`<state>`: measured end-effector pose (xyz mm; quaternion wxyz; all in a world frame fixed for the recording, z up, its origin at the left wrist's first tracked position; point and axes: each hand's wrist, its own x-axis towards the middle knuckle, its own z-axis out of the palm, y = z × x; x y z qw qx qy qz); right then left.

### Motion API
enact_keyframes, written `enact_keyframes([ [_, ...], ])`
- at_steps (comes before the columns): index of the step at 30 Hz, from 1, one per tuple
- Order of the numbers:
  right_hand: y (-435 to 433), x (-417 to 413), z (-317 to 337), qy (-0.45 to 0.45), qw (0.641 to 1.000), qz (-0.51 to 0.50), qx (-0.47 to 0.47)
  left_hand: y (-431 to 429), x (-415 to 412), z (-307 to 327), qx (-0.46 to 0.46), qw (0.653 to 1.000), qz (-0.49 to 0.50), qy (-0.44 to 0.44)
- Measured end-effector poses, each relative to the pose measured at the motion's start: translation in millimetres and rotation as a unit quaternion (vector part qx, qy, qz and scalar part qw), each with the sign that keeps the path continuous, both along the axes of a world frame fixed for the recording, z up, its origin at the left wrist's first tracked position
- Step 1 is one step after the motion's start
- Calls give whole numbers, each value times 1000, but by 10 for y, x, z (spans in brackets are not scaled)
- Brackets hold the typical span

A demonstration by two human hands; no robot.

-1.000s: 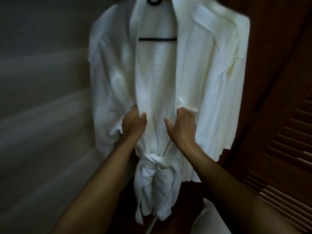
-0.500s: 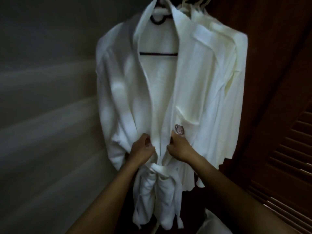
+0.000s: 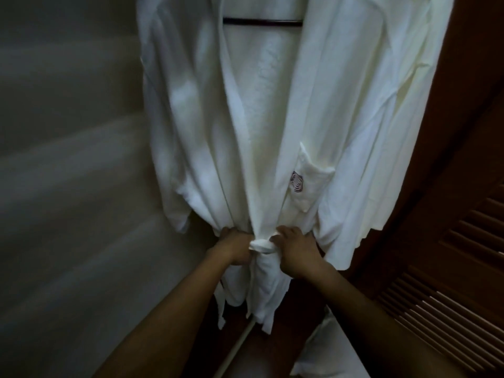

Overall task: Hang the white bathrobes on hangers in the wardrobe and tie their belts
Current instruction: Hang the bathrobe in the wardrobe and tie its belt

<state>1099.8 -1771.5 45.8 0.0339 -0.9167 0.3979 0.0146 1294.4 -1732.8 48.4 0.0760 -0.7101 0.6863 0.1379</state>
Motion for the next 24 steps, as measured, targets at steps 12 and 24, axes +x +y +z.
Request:
enact_keyframes([
  [12, 333, -178, -386, -400, 845, -248, 255, 540, 245, -540, -154, 835, 389, 359],
  [24, -92, -246, -661, -234, 970, -43, -44, 153, 737, -505, -276, 874, 271, 295],
])
